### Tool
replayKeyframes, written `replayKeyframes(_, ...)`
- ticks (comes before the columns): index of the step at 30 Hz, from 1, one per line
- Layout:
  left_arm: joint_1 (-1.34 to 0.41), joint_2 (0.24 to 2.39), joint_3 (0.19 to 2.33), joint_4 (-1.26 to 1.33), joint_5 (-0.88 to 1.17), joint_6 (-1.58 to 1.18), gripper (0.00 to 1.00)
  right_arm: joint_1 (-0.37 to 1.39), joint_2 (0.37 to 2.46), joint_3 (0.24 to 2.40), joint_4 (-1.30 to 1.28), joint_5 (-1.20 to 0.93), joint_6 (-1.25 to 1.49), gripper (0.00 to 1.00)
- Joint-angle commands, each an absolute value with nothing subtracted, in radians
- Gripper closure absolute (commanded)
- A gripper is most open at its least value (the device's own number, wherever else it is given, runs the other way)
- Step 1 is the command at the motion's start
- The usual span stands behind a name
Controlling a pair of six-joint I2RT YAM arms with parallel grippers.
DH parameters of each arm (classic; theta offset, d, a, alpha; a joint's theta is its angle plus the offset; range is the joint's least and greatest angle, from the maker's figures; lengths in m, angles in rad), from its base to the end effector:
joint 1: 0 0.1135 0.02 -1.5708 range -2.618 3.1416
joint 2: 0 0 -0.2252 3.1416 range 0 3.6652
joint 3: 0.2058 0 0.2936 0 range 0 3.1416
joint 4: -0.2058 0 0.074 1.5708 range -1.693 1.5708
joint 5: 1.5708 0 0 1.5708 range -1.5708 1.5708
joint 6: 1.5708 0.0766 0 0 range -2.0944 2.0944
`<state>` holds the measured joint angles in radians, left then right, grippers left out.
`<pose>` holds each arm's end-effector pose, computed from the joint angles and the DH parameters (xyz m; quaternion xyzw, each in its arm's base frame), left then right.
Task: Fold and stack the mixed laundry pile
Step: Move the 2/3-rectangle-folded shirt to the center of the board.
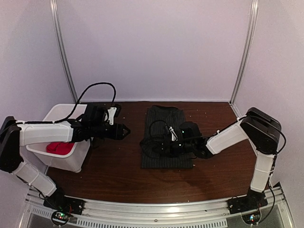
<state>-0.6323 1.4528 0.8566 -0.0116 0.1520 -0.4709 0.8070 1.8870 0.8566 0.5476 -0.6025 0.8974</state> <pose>0.3061 -0.2386 0.1399 0.1063 0.8780 -0.2993 0.3580 0.2528 0.3267 0.0483 -0.1165 0.8232 0.5392 0.1343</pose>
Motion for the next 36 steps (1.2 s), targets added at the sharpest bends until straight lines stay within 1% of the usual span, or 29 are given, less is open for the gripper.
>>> replayKeyframes(1,-0.634,1.412,0.809,0.013,0.129,-0.481,0.46,0.723,1.934,0.848,0.761,-0.622,1.026,0.84)
replayKeyframes(2,-0.634,1.41,0.8,0.021,0.134,-0.477,0.46,0.704,1.938,0.832,0.809,-0.631,1.049,0.88)
replayKeyframes(4,-0.634,1.414,0.785,0.035,0.145,-0.462,0.47,0.663,1.945,0.817,0.899,-0.653,1.091,0.91)
replayKeyframes(9,-0.634,1.453,0.758,0.094,0.197,-0.44,0.47,0.58,2.002,0.833,1.032,-0.701,1.175,0.9)
replayKeyframes(15,-0.656,1.532,0.75,0.206,0.264,-0.391,0.51,0.533,2.098,0.849,1.138,-0.69,1.272,0.91)
replayKeyframes(16,-0.668,1.553,0.759,0.209,0.261,-0.372,0.51,0.53,2.112,0.851,1.156,-0.69,1.287,0.89)
replayKeyframes(18,-0.691,1.596,0.787,0.212,0.282,-0.328,0.54,0.528,2.135,0.853,1.179,-0.69,1.312,0.71)
replayKeyframes(19,-0.7,1.622,0.801,0.22,0.308,-0.313,0.56,0.529,2.14,0.852,1.186,-0.689,1.316,0.66)
replayKeyframes(24,-0.76,1.754,0.861,0.301,0.366,-0.286,0.61,0.524,2.107,0.841,1.195,-0.689,1.301,0.59)
replayKeyframes(28,-0.762,1.853,0.955,0.336,0.415,-0.293,0.66,0.509,2.045,0.845,1.122,-0.693,1.24,0.54)
replayKeyframes(33,-0.753,1.971,1.106,0.341,0.405,-0.302,0.69,0.483,1.974,0.853,1.034,-0.712,1.184,0.48)
replayKeyframes(36,-0.738,2.057,1.221,0.301,0.405,-0.295,0.69,0.471,1.916,0.845,0.962,-0.725,1.14,0.47)
